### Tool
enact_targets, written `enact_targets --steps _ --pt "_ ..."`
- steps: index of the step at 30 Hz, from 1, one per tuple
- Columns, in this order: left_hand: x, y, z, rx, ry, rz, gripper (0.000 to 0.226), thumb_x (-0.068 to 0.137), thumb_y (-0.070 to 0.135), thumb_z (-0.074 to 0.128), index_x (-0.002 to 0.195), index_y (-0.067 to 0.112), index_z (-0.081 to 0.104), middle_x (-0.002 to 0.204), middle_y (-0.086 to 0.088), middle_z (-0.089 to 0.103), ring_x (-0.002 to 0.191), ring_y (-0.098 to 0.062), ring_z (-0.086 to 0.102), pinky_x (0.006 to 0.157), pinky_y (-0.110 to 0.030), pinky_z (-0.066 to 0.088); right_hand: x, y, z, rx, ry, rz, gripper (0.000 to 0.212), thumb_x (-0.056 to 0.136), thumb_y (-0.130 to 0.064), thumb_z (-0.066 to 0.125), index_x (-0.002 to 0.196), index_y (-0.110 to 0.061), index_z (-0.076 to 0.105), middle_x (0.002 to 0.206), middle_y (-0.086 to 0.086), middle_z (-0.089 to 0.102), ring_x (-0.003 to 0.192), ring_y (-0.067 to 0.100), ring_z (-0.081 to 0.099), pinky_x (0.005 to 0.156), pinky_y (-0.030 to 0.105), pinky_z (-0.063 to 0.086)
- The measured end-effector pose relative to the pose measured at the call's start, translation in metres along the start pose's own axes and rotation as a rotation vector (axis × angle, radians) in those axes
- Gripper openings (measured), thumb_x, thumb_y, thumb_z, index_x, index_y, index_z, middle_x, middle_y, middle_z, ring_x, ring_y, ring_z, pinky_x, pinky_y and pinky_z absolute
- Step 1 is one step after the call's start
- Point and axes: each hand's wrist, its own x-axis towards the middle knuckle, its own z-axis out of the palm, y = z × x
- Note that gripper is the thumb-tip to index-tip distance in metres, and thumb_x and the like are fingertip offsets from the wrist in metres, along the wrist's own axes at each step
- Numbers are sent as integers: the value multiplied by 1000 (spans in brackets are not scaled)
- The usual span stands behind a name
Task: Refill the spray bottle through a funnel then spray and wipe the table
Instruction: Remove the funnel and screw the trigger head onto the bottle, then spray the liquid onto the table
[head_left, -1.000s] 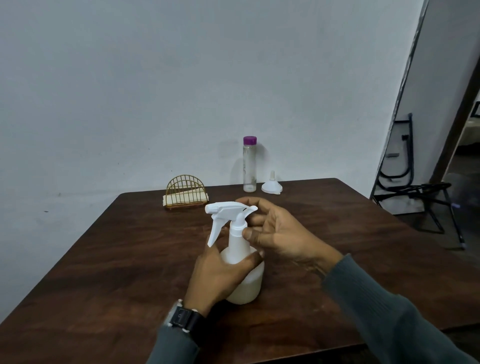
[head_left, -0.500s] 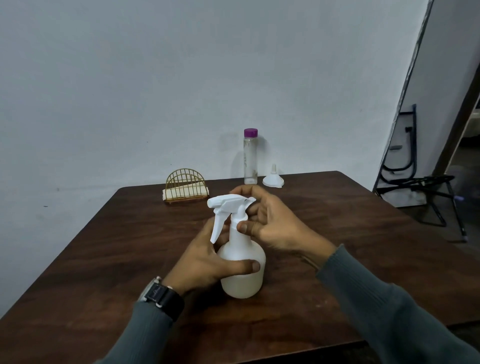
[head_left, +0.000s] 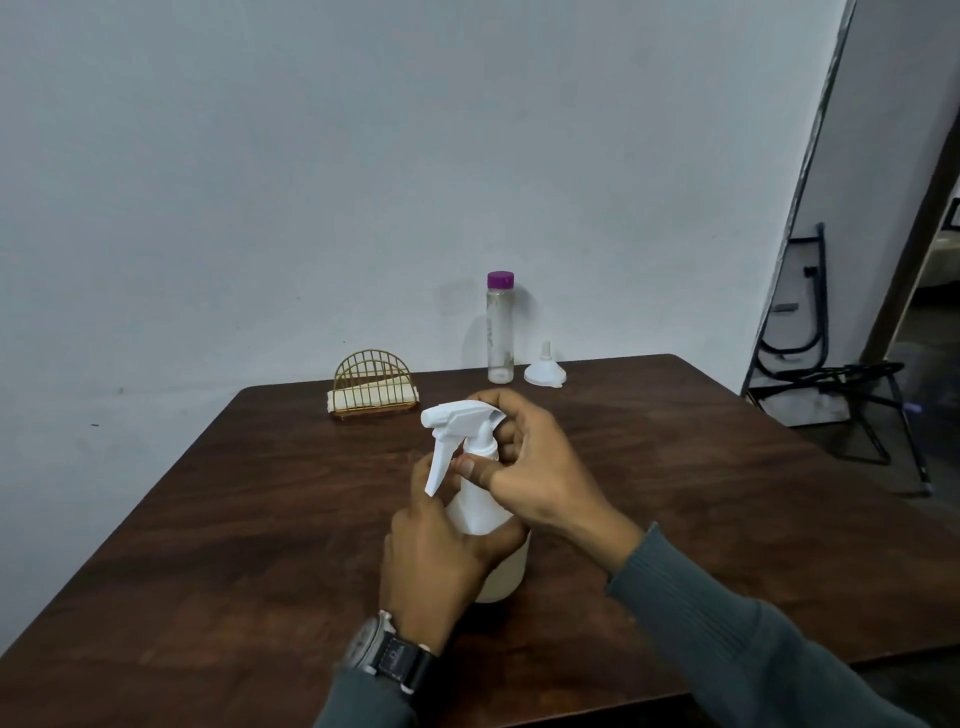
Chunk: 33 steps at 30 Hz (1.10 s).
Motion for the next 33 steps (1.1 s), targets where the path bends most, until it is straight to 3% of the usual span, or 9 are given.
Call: enact_targets --steps 4,7,10,14,19,22,24,28,33 --pt "0 0 -9 -137 -135 17 114 56 70 85 151 46 27 111 59 42 119 2 56 95 -29 53 -3 -1 -10 79 -66 2 59 79 -5 86 121 -36 59 103 3 78 95 18 77 90 43 62" --pt "-4 -3 -20 -130 -236 -1 132 50 69 87 154 42 11 116 50 46 123 2 51 97 -24 46 -2 3 -19 149 -79 35 82 67 -10 95 134 -36 53 110 8 77 97 22 77 91 41 62" --pt "-6 -9 -27 -147 -294 -8 134 45 73 88 149 47 7 119 38 57 121 5 56 102 -27 49 -2 2 -26 159 -113 21 76 68 -5 95 132 -26 59 117 6 75 102 20 76 90 37 62" --pt "-4 -15 -35 -246 -272 -7 106 51 63 94 138 51 34 123 29 67 118 7 61 103 -34 52 -5 -3 -23 172 -207 -27 45 87 -10 82 129 -13 67 116 4 77 106 11 71 90 26 56" --pt "-2 -17 -56 -390 -174 -44 69 67 30 94 126 35 58 117 11 75 112 -6 70 95 -31 57 -11 -3 -21 150 -234 -11 33 94 -26 73 126 -17 72 119 0 77 116 15 70 101 32 55" --pt "6 -22 -71 -347 -114 -32 50 80 10 83 122 26 61 114 9 76 105 3 70 85 -15 57 -15 -7 -25 188 -245 -8 30 94 -25 68 121 -16 74 114 1 78 106 12 73 77 21 55" --pt "12 -27 -77 -344 -69 -41 47 80 9 83 119 23 63 112 7 77 104 3 70 86 -17 57 -17 -9 -29 197 -242 -12 23 99 -18 64 120 -15 73 112 2 79 93 8 71 66 25 51" --pt "19 -40 -83 -350 -7 -69 42 80 12 84 115 26 65 111 7 77 106 -4 72 97 -35 57 -20 -5 -38 179 -137 -1 17 101 -9 61 101 -16 76 78 7 68 59 19 58 64 34 51" --pt "23 -58 -85 -292 108 -59 36 81 13 84 112 24 68 106 9 77 99 4 71 85 -18 57 -16 -8 -66 177 36 178 9 97 -6 61 90 -5 67 79 12 65 47 28 55 51 35 45"
